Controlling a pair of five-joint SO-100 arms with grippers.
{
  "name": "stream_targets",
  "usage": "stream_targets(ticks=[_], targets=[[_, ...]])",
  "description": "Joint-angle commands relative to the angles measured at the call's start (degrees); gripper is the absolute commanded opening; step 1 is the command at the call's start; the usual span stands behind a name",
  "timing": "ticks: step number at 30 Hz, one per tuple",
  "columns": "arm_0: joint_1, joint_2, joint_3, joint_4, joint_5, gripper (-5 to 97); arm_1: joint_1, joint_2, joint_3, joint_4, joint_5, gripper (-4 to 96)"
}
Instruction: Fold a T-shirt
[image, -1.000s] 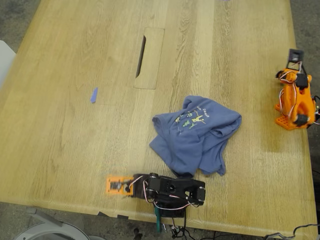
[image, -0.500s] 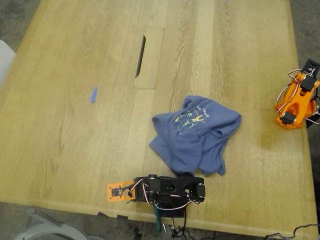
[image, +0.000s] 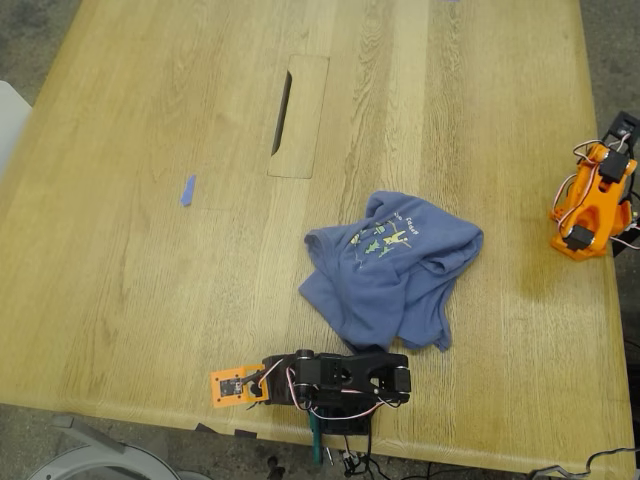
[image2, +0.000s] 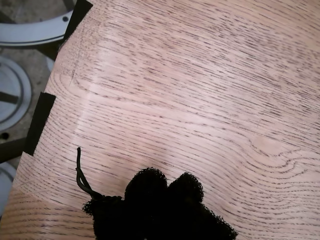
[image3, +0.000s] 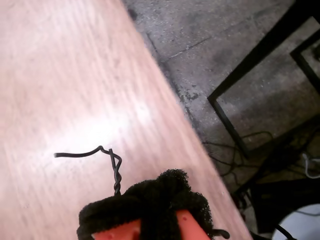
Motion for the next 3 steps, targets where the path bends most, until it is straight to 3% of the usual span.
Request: stream_targets(ticks=[1, 3], targets=[[-0.79, 6.59, -0.44, -1.05, -0.7, 0, -2.99, 0.44, 3.96, 0.35, 0.53, 0.3], [-0.79, 6.59, -0.18, -1.05, -0.7, 0, -3.96, 0.44, 3.96, 0.18, 0.97, 0.3]])
